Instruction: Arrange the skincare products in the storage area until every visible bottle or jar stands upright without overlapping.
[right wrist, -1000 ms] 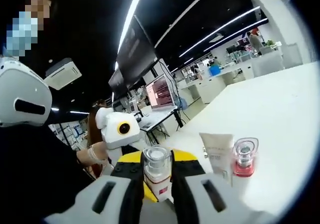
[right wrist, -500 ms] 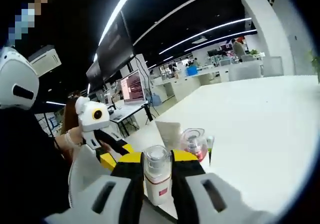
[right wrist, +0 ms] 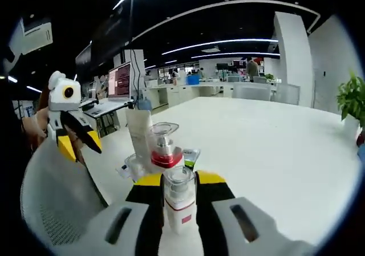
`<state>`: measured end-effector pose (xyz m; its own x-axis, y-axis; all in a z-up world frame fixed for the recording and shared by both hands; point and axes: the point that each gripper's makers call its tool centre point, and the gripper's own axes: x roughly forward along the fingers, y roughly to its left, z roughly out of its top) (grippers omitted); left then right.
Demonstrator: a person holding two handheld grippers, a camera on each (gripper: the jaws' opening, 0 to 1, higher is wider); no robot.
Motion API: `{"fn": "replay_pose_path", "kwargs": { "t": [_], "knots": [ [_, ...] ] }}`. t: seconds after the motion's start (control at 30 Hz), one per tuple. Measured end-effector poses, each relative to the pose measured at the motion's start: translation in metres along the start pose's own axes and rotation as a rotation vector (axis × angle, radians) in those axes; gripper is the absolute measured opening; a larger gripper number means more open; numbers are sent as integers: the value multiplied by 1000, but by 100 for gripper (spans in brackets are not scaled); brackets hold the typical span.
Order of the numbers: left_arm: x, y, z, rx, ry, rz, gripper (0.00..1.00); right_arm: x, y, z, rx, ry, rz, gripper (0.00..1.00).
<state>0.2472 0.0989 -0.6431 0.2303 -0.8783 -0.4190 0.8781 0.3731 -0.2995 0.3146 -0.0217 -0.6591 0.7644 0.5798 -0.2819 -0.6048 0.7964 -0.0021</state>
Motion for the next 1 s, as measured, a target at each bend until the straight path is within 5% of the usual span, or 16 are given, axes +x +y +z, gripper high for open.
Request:
{"fn": "replay_pose_path", "kwargs": {
  "t": [0.53, 0.83, 1.0],
  "knots": [
    [-2, 3, -2, 3, 13, 24, 30, -1, -5, -6, 4, -63, -13, 22],
    [-1, 1, -3, 12, 22, 21, 31, -2, 3, -11, -39, -23, 25, 34],
    [-1, 0, -6, 14, 32, 18, 30, -7, 1, -29, -38, 45, 56, 32]
  ]
}}
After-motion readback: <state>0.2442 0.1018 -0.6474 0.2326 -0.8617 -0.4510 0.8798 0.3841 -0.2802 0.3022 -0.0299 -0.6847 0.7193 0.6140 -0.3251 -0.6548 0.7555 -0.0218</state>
